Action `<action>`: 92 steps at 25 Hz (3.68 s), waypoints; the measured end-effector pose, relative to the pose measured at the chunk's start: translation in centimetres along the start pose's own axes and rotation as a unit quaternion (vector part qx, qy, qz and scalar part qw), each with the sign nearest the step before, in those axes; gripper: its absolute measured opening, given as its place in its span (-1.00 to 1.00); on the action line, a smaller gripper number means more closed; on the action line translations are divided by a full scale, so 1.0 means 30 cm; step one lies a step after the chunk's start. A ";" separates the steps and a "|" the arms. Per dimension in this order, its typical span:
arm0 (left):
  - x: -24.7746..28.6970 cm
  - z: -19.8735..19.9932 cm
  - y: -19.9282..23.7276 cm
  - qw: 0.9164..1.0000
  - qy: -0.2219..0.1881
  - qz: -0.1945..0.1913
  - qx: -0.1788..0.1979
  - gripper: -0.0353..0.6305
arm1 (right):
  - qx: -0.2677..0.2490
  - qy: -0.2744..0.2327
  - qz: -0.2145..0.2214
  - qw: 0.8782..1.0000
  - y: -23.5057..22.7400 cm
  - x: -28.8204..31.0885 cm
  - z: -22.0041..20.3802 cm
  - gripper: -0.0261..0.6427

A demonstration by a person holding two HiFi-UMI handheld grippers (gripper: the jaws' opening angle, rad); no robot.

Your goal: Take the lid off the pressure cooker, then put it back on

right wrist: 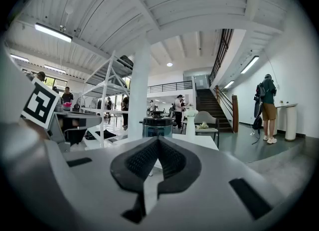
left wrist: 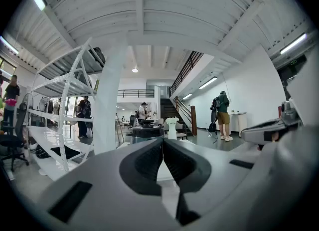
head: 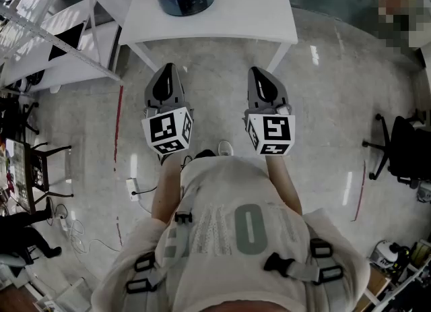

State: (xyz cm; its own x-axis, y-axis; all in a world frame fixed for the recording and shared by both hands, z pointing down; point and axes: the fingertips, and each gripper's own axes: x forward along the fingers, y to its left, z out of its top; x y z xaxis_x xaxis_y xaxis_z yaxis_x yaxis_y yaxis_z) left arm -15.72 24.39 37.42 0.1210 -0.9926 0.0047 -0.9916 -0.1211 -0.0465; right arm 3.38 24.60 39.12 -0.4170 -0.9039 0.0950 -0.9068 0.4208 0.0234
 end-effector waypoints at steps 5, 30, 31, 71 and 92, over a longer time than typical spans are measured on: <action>-0.004 0.009 0.007 1.000 -0.004 0.002 -0.003 -0.84 | 0.000 -0.003 0.002 1.000 0.001 0.000 0.005 -0.90; -0.027 0.017 -0.012 1.000 -0.005 0.001 -0.007 -0.84 | 0.028 0.002 -0.013 1.000 -0.066 0.002 -0.041 -0.90; -0.026 0.013 0.000 1.000 -0.002 0.006 -0.013 -0.84 | 0.028 0.002 -0.011 1.000 -0.065 -0.002 -0.042 -0.90; 0.728 0.045 0.323 0.998 -0.016 0.025 -0.056 -0.84 | -0.013 -0.002 0.014 1.000 -0.211 0.751 0.120 -0.90; 1.276 0.177 0.565 0.998 -0.037 0.044 -0.001 -0.84 | -0.009 -0.029 0.037 0.999 -0.363 1.454 0.359 -0.90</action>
State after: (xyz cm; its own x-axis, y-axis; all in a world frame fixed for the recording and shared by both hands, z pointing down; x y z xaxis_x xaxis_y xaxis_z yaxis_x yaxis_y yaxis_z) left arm -27.66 -15.66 31.50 0.0363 -0.9966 -0.0736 -0.9986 -0.0333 -0.0422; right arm -5.60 -20.23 32.29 -0.4859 -0.8731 0.0399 -0.8725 0.4873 0.0363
